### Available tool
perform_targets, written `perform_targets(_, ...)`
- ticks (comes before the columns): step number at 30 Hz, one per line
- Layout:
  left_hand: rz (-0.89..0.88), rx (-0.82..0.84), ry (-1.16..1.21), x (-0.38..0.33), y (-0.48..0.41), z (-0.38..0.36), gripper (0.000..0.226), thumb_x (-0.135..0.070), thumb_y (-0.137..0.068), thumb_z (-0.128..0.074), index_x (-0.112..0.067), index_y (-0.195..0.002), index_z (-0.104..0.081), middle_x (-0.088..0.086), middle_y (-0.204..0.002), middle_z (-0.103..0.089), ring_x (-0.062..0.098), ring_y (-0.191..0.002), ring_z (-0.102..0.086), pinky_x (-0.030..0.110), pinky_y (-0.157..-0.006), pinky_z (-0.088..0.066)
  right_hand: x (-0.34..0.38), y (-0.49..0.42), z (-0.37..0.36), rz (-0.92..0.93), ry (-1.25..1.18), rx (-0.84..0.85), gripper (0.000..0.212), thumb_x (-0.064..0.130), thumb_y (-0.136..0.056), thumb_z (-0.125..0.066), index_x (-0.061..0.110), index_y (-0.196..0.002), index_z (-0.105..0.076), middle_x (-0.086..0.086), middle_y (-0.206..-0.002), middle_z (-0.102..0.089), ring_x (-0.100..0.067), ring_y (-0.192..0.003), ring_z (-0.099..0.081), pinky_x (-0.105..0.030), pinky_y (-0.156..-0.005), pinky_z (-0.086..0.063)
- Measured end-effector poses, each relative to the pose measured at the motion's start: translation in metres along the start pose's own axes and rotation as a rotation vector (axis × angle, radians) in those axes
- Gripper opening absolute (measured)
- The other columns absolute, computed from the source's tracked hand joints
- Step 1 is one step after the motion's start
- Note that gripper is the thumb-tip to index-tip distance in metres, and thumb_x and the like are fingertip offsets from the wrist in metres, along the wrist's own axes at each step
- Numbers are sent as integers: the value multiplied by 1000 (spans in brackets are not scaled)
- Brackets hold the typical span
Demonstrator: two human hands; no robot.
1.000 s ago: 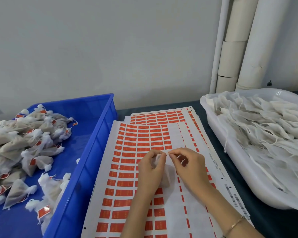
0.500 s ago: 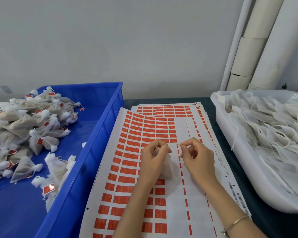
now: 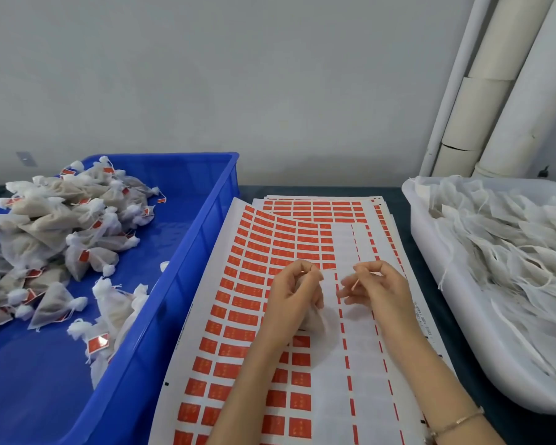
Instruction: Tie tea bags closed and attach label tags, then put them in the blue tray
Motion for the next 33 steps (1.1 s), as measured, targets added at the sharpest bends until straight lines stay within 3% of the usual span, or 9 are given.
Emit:
perform_targets(3,-8,113,-52,0,1,-1,17,-25,-98,-51,-16,-93,-64,-5,-69,-60,10,-64,-57,20,-64,-49,9,1,5,-117,-414,117,14,18,-99,-49,9,-104,-58,-11,-95,-74,-29,-82,-73,-26,-63,-58)
perform_targets(8,225,202,-214,4,11,1,14,-51,-98,-36,-54,-97,-50,-36,-99,-48,-9,-94,-52,4,-66,-39,15,-2,15,-103,-761,121,16,15,-97,-51,6,-109,-59,-17,-104,-72,-29,-96,-70,-28,-70,-58)
perform_targets(12,266,282,-206,5,8,4,20,-51,-96,-43,-41,-98,-60,-26,-98,-56,-8,-91,-56,4,-67,-41,15,-3,20,-130,-909,92,14,14,-94,-56,8,-103,-63,-14,-100,-72,-22,-91,-72,-25,-68,-57)
perform_targets(14,234,336,-202,4,7,1,41,-56,-90,-44,-25,-103,-67,-7,-102,-63,8,-93,-59,13,-77,-43,14,-3,22,-169,-993,91,24,17,-90,-61,6,-112,-61,-13,-102,-72,-20,-91,-71,-24,-68,-57)
perform_targets(17,202,369,-180,4,7,1,46,-52,-90,-46,-14,-102,-69,2,-102,-65,18,-93,-60,20,-79,-44,14,-3,23,-198,-1046,77,32,17,-84,-65,6,-114,-61,-12,-101,-72,-18,-90,-71,-23,-67,-57)
perform_targets(21,184,335,-133,2,5,2,38,-47,-86,-49,-13,-88,-65,-3,-85,-62,7,-80,-58,19,-77,-43,13,0,22,-246,-1087,74,35,17,-81,-66,5,-114,-62,-13,-102,-72,-17,-87,-72,-22,-63,-57)
perform_targets(26,152,312,-2,-2,4,3,35,-36,-95,-43,-12,-92,-68,-4,-91,-69,20,-96,-62,24,-88,-47,13,0,22,-274,-1137,50,38,15,-82,-64,3,-118,-60,-14,-105,-72,-17,-88,-72,-21,-60,-57)
perform_targets(29,243,387,26,-4,-2,1,37,-26,-100,-35,-14,-84,-66,3,-89,-65,36,-100,-59,39,-98,-44,11,-2,24,-283,-1111,27,31,15,-88,-60,3,-117,-60,-16,-111,-70,-18,-91,-72,-22,-59,-57)
perform_targets(33,238,305,340,-5,3,6,33,-33,-88,-43,-8,-93,-63,7,-90,-64,17,-87,-61,27,-86,-51,8,-4,24,-290,-906,32,26,16,-97,-52,5,-120,-57,-15,-110,-71,-19,-86,-73,-24,-59,-58)
Point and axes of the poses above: each hand's wrist, its own y-axis away from the middle knuckle, its own z-axis out of the back of the hand, x = y × z, the point moved 1 cm from there along -y, towards the middle knuckle
